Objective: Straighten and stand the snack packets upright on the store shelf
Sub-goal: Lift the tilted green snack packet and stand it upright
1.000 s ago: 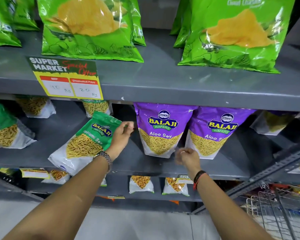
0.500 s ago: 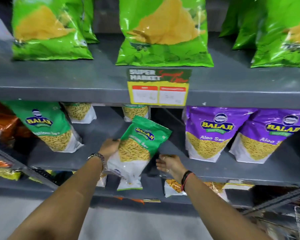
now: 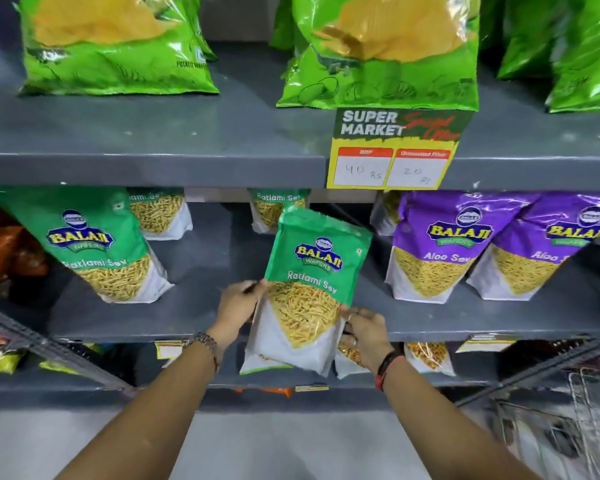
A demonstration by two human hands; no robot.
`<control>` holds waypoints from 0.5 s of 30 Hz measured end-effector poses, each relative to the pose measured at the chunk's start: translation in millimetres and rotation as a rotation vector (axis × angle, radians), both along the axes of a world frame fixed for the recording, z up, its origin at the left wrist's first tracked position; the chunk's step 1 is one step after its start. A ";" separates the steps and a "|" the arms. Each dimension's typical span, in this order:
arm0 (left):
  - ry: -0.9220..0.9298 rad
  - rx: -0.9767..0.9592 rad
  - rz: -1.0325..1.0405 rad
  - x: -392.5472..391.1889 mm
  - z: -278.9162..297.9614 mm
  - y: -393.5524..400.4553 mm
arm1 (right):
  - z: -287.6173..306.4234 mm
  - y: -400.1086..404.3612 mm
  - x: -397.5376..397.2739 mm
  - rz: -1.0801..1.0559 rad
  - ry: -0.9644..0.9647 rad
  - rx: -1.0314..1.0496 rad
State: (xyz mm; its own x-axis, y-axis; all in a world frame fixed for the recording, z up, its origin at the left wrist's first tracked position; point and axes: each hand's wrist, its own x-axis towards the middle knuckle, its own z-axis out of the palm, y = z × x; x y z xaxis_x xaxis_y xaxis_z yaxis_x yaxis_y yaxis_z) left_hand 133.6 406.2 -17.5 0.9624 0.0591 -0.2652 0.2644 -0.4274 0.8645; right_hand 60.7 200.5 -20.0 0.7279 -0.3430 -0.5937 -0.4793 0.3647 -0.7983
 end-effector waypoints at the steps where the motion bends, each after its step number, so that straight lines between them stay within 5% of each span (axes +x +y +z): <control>1: -0.006 -0.036 0.001 -7.6 -1.3 -2.6 | 5.4 -5.9 -5.4 0.004 -0.016 -0.041; 15: -0.044 -0.480 -0.080 -79.9 27.0 -33.8 | 61.9 -50.1 -47.3 0.016 -0.280 -0.378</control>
